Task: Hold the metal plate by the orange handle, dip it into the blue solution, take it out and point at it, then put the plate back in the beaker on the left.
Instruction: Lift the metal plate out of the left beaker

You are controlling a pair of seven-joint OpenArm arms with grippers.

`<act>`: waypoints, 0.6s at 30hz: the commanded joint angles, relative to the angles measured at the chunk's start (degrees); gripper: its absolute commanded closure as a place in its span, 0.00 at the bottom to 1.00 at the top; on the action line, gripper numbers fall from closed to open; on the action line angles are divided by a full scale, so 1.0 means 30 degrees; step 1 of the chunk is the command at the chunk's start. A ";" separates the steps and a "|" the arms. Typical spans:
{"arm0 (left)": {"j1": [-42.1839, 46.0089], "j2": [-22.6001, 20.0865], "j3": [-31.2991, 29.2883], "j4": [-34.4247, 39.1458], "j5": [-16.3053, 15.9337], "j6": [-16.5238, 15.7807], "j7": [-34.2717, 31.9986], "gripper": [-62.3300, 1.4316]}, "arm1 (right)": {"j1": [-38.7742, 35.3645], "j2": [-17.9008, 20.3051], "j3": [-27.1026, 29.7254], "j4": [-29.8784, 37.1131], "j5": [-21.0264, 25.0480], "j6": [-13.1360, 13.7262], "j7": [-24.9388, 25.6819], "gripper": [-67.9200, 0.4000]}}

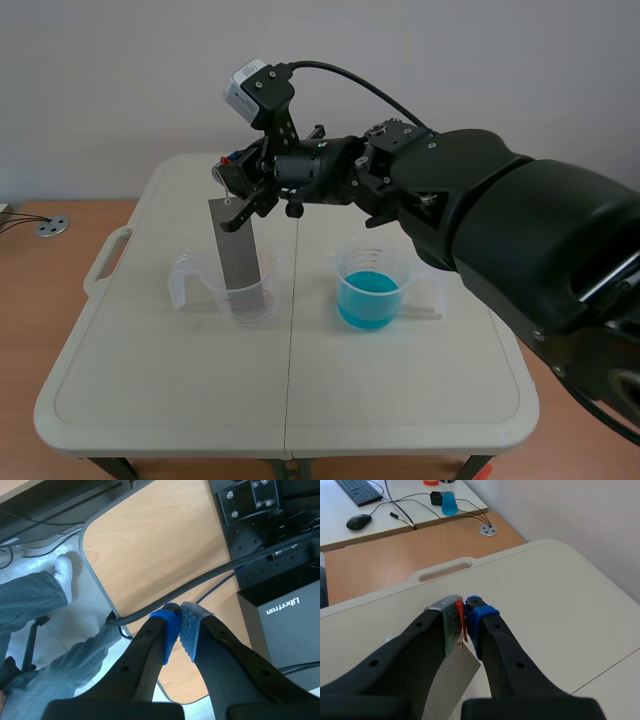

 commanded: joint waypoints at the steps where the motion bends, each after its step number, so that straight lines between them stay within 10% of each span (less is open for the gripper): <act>1: 0.0044 -0.0044 -0.0036 0.0240 -0.0138 -0.0117 -0.0109 0.95 | 0.0211 0.0080 -0.0029 0.1115 0.0211 0.0138 0.0073 0.97; 18: 0.0036 -0.0044 -0.0036 0.0240 -0.0138 -0.0117 -0.0124 0.95 | -0.2514 0.1887 0.0248 0.8116 0.0219 0.0131 -0.2674 0.97</act>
